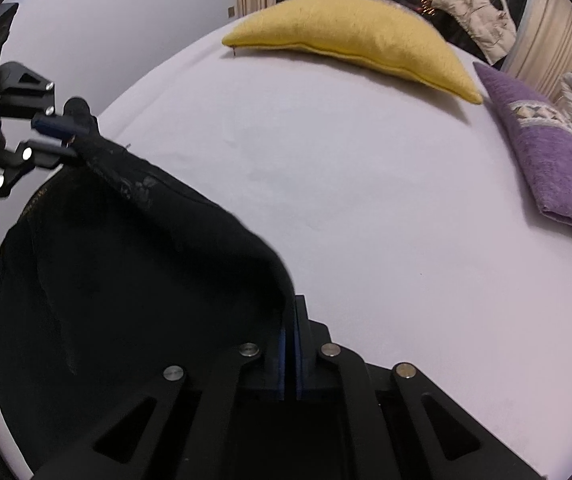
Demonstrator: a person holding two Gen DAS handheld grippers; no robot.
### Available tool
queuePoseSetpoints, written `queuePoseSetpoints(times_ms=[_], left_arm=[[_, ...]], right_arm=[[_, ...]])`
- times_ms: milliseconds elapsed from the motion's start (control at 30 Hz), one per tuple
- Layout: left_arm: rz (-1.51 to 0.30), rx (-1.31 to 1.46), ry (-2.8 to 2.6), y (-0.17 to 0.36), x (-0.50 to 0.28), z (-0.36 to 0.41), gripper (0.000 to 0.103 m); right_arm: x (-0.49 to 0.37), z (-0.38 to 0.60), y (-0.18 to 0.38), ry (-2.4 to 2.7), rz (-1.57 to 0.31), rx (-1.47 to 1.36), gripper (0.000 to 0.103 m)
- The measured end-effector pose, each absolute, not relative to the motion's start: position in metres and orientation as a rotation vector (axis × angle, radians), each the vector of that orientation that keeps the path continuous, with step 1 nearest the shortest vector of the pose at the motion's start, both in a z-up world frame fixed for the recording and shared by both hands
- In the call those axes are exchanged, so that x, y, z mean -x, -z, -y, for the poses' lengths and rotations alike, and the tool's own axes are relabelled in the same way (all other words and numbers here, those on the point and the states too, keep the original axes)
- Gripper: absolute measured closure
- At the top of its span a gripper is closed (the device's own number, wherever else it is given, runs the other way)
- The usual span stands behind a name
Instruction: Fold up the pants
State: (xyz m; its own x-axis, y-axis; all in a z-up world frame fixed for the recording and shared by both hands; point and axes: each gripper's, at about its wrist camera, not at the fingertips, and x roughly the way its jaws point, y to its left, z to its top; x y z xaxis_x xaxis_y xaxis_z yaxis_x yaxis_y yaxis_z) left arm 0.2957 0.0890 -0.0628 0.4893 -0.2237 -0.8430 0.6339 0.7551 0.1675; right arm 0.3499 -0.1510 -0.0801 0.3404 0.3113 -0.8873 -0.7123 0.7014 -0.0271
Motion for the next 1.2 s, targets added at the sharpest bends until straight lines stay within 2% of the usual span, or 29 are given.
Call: queuePoseSetpoints(times_ms=[300, 600, 800, 1200], left_arm=[[-0.891, -0.505, 0.545, 0.051, -0.22, -0.087, 0.092], [-0.912, -0.531, 0.567, 0.069, -0.11, -0.084, 0.092], [-0.954, -0.536, 0.564, 0.094, -0.051, -0.089, 0.092], [-0.954, -0.747, 0.572, 0.125, 0.049, -0.081, 0.092]], right_arm=[[-0.275, 0.134, 0.062, -0.662, -0.906, 0.425, 0.099], [-0.197, 0.145, 0.059, -0.593, -0.822, 0.466, 0.099], [-0.143, 0.143, 0.072, -0.594, -0.811, 0.578, 0.099], [-0.039, 0.126, 0.113, -0.579, -0.767, 0.801, 0.099]])
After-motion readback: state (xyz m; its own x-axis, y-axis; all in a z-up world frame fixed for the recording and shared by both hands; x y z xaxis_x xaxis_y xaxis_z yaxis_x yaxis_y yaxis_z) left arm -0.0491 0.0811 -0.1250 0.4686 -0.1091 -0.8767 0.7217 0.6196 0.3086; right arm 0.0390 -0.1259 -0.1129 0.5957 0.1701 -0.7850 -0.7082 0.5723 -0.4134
